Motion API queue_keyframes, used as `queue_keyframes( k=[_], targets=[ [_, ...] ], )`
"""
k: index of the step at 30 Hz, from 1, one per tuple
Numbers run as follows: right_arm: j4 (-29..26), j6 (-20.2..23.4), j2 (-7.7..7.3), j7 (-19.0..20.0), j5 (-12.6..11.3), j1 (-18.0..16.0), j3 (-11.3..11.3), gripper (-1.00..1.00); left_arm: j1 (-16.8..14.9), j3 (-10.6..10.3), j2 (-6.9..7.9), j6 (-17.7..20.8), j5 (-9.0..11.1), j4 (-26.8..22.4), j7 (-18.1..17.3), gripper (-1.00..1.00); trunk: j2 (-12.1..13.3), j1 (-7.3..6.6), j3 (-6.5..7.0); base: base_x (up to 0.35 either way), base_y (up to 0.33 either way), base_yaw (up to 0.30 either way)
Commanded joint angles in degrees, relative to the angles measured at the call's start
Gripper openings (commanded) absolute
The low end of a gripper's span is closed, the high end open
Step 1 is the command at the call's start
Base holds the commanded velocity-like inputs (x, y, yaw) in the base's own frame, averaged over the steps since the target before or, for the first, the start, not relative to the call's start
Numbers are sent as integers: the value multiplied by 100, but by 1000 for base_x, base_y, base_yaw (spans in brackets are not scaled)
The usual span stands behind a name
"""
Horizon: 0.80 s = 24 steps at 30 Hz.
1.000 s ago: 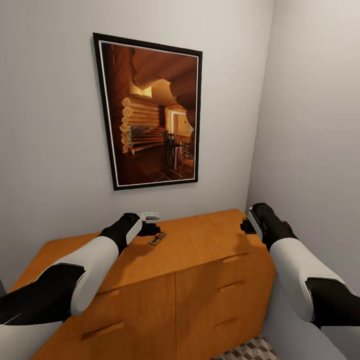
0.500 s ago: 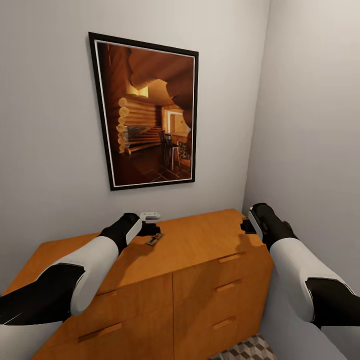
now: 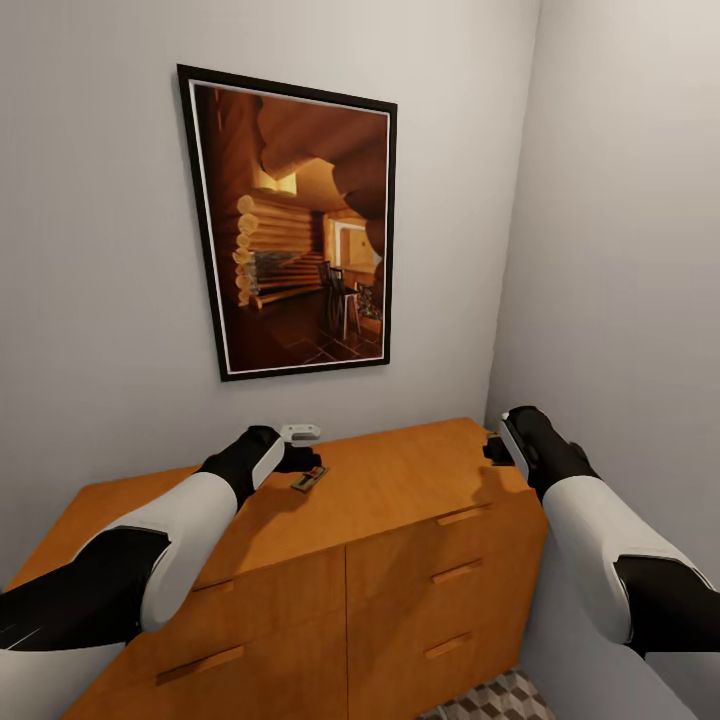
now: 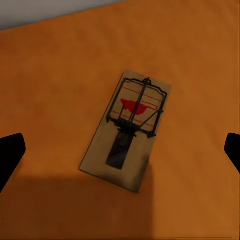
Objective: Take the four mousetraps from the cabinet in the bathroom and place them on the bathroom floor. Make sure all four end up on the same floor surface, and ensure that at least two of them are either under or directly next to the same bathroom sink.
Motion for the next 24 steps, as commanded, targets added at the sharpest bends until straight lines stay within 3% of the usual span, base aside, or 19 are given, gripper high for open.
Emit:
queue_keyframes(
  k=[1,5,13,24],
  targets=[
    [-7,23,4,27,38,-4,-23,-100,-3,-57,1,38,51,-8,4,100,-4,0,-7,0,0,0],
    [-7,20,3,26,33,-4,-28,-100,-3,-131,-21,151,36,-29,-31,100,-4,0,-7,0,0,0],
    [26,19,-5,32,30,-4,-34,-100,-3,-217,-75,849,28,-351,-35,100,-4,0,-7,0,0,0],
    [41,19,-6,32,30,-4,-32,-100,-3,-225,-70,995,24,-533,-33,100,-4,0,-7,0,0,0]
  ],
)
